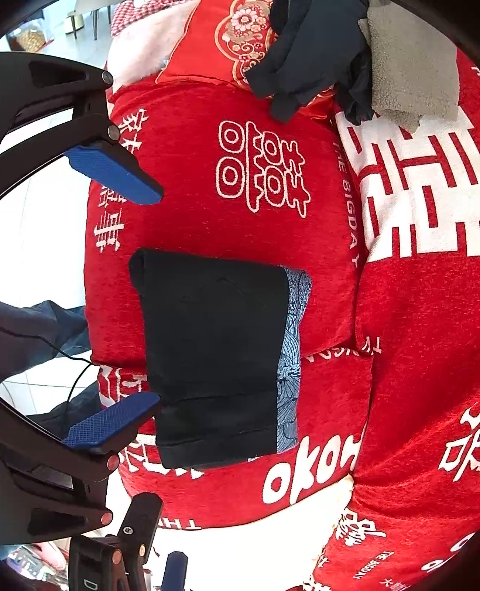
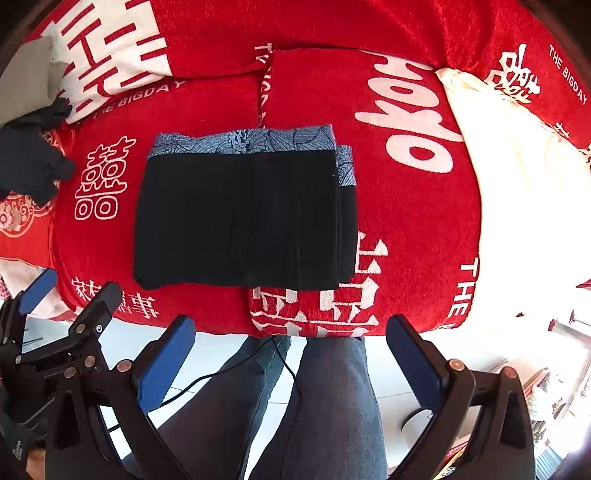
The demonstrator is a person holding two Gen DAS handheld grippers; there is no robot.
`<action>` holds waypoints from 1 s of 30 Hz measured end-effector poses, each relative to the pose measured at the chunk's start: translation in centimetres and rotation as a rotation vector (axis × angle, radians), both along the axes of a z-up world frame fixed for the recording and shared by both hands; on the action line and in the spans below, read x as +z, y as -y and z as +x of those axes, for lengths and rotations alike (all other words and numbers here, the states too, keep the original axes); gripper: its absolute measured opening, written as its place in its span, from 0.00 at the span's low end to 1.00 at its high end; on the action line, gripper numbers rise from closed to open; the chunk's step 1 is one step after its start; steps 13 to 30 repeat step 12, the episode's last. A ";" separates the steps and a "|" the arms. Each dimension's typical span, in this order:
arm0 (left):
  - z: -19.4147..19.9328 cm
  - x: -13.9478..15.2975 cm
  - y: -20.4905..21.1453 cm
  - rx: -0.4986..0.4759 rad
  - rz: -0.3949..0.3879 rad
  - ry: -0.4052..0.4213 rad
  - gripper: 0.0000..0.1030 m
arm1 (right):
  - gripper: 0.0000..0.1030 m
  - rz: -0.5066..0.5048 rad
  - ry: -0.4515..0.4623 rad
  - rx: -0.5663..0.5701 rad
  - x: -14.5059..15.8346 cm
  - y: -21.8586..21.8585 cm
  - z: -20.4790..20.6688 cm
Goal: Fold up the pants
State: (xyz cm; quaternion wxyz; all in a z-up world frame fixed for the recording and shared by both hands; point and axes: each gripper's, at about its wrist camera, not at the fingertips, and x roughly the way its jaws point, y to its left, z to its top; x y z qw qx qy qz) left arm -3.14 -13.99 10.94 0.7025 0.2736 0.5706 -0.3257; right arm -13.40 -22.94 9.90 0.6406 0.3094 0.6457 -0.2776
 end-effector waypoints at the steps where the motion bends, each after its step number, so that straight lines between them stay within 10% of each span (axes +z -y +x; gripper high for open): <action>1: 0.0 0.0 0.0 0.000 -0.006 -0.005 0.99 | 1.00 0.001 -0.002 -0.001 0.0 0.0 0.0; 30: -0.3 0.4 -0.1 -0.003 -0.069 -0.020 0.99 | 1.00 -0.018 0.003 -0.033 0.4 -0.1 -0.4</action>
